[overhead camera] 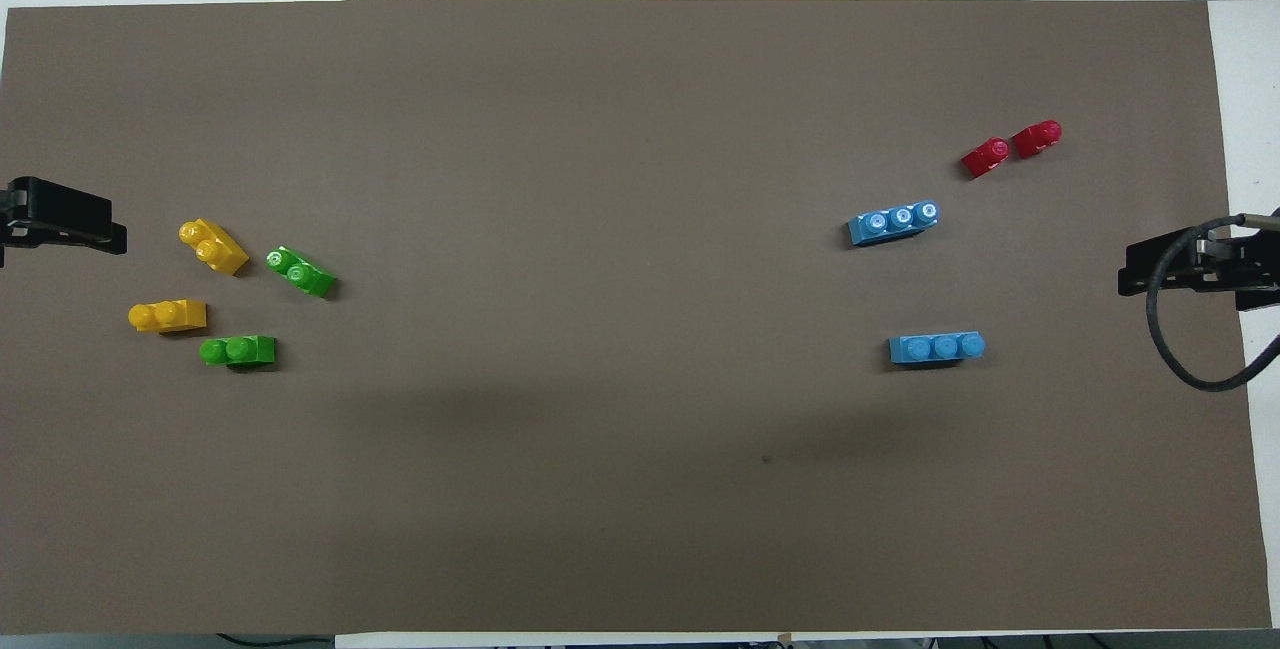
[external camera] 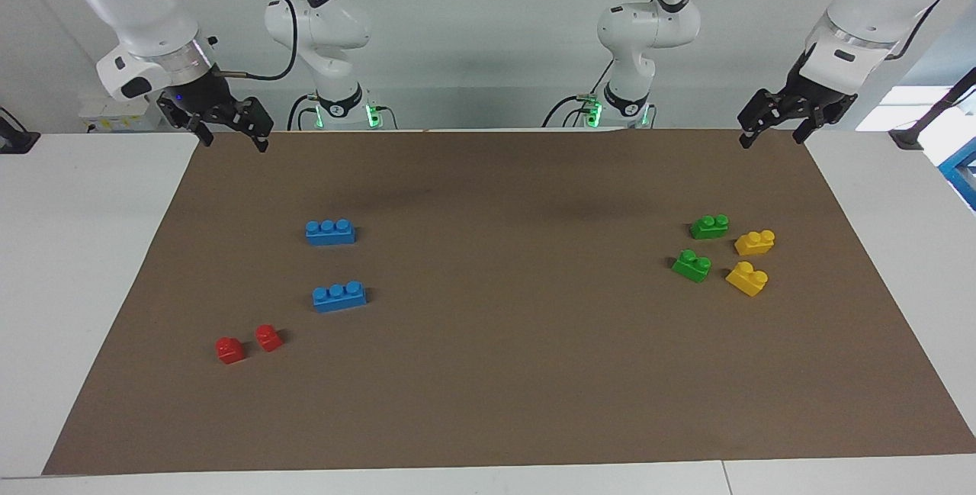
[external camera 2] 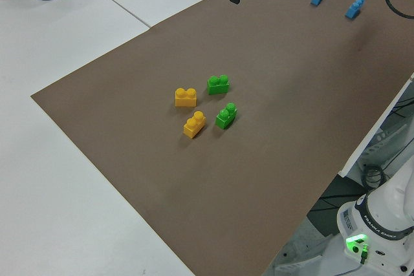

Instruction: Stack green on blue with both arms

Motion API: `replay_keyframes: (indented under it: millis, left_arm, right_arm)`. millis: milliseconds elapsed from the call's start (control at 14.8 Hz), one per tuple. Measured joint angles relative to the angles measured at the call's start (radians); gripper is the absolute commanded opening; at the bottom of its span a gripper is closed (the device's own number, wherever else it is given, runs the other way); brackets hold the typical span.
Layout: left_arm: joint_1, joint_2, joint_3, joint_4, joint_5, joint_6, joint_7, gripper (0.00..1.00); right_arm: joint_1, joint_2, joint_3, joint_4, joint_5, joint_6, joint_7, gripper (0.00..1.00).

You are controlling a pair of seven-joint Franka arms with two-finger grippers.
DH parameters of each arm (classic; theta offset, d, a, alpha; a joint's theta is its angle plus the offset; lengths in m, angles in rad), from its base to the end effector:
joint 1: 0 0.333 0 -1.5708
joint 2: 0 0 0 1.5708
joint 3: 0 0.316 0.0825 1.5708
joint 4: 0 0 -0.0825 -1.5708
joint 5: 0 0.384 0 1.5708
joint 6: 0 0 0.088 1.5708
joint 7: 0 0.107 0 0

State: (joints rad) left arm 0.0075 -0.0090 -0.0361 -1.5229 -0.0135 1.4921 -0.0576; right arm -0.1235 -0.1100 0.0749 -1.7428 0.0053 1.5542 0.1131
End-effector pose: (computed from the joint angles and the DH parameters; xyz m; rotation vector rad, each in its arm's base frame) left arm 0.5437 -0.0172 0.6450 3.1289 0.0439 -0.0350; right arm 0.5146 -0.0225 0.6009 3.1234 -0.2545 -0.1235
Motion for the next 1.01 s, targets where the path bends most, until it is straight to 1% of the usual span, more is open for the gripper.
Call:
replay_keyframes:
  millis: [338, 744, 879, 1014]
  left_arm:
    - [0.000, 0.000, -0.001, 0.000, 0.000, 0.000, 0.000, 1.00]
    - [0.000, 0.000, -0.001, -0.003, 0.000, 0.000, -0.001, 1.00]
    - [0.000, -0.005, 0.000, -0.018, 0.000, 0.005, -0.023, 1.00]
    - [0.000, -0.020, -0.001, -0.062, 0.000, 0.038, -0.101, 1.00]
  right_arm:
    - [0.000, -0.001, 0.000, -0.009, 0.000, 0.028, -0.108, 1.00]
    - [-0.001, -0.005, -0.001, -0.023, 0.000, 0.031, -0.116, 1.00]
    - [-0.003, -0.010, -0.004, -0.027, 0.000, 0.031, -0.117, 1.00]
    - [-0.005, -0.015, -0.007, -0.028, 0.000, 0.031, -0.117, 1.00]
